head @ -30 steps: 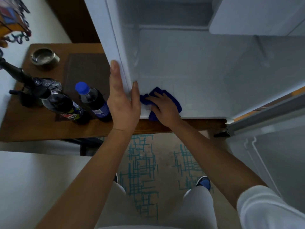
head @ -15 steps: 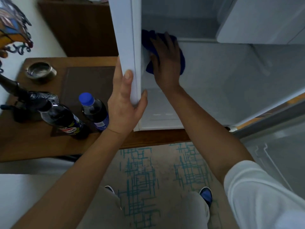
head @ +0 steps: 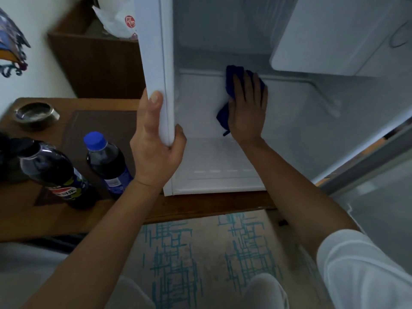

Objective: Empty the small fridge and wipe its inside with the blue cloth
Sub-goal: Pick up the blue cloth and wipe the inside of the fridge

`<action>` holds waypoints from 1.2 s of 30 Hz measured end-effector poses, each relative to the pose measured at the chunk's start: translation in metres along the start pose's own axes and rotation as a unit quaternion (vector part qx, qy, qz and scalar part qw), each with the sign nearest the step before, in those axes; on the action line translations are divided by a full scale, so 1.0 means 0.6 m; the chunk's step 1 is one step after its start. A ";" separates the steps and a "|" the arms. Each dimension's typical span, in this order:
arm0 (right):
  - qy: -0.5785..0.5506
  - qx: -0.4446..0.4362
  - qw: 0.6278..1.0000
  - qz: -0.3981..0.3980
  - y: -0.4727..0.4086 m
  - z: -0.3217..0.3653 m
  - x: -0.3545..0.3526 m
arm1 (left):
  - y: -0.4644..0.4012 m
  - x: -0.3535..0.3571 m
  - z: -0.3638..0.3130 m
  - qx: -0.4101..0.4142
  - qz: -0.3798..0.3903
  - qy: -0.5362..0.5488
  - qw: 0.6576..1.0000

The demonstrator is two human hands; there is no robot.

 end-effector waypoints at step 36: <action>-0.061 -0.028 0.994 0.084 -0.010 0.172 0.017 | 0.007 0.001 -0.008 -0.041 0.038 0.014 0.998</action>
Point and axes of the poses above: each hand's wrist, its own y-axis away from the middle knuckle, its own x-axis out of the palm, z = x × y, the point moved 4 cm from there along -y, towards the middle knuckle, and after that the axes turned 15 degrees about -z, right-handed, at the moved point
